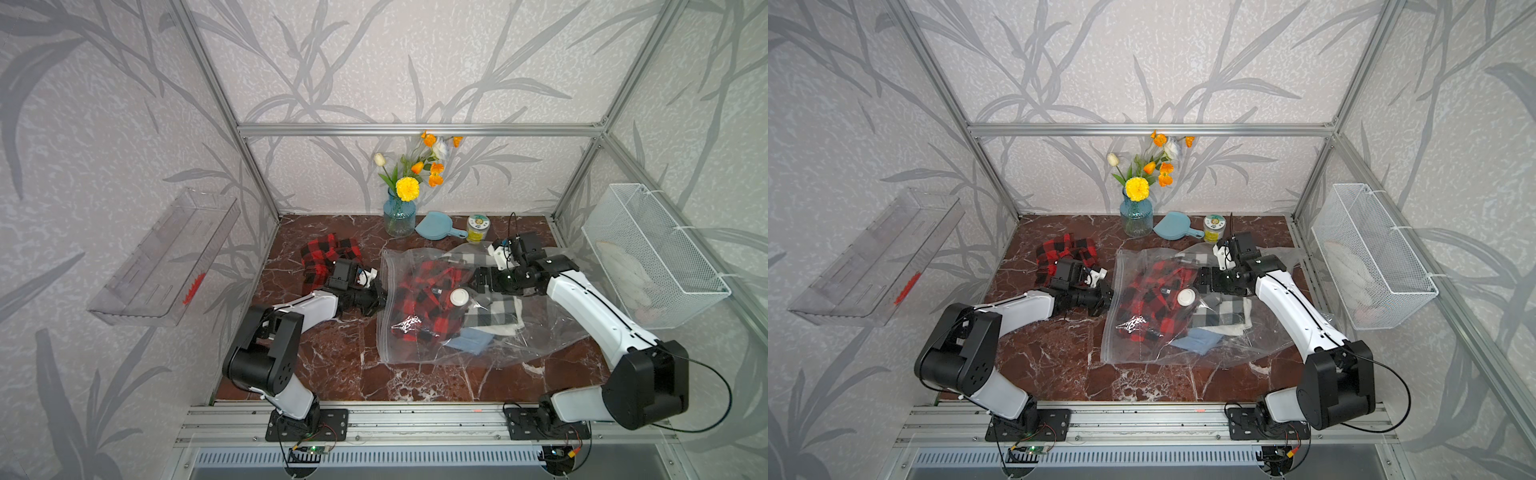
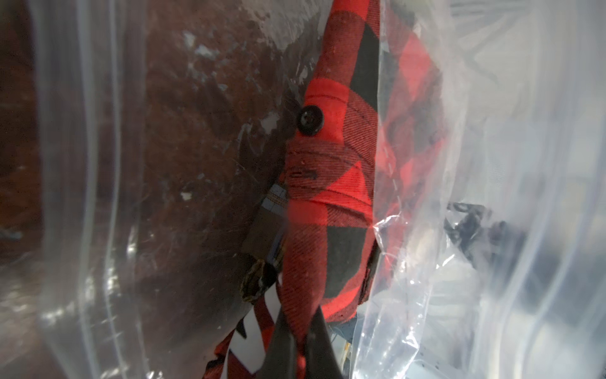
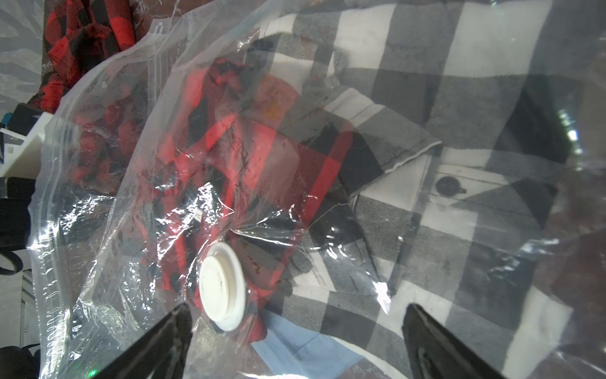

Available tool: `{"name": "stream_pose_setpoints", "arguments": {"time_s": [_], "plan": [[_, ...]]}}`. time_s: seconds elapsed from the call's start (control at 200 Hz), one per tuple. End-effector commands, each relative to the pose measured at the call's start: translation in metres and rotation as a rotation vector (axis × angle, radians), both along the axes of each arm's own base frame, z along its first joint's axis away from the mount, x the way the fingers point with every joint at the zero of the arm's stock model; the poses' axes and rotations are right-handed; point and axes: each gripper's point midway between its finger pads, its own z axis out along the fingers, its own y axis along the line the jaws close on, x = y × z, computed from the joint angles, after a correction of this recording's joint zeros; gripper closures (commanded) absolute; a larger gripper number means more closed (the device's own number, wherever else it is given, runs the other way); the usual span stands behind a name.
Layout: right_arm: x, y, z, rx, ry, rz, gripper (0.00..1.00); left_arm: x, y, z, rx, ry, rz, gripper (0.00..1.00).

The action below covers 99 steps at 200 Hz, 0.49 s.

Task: Take the shirt out of the vacuum bag
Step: Take out the shirt from the vacuum bag.

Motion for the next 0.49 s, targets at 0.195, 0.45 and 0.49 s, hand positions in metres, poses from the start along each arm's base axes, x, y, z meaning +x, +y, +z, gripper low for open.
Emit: {"name": "stream_pose_setpoints", "arguments": {"time_s": [0.195,0.45,0.49], "plan": [[0.011,0.024,-0.033,-0.028,0.057,0.012,0.01,0.006,0.022,0.02,0.066,-0.063,0.027,1.0],[0.013,0.016,-0.053,-0.088,0.088,-0.003,0.01,0.008,0.057,0.024,0.113,-0.042,0.095,1.0],[0.013,0.016,-0.053,-0.09,0.09,-0.006,0.01,0.009,0.064,0.025,0.113,-0.041,0.112,1.0]]}}
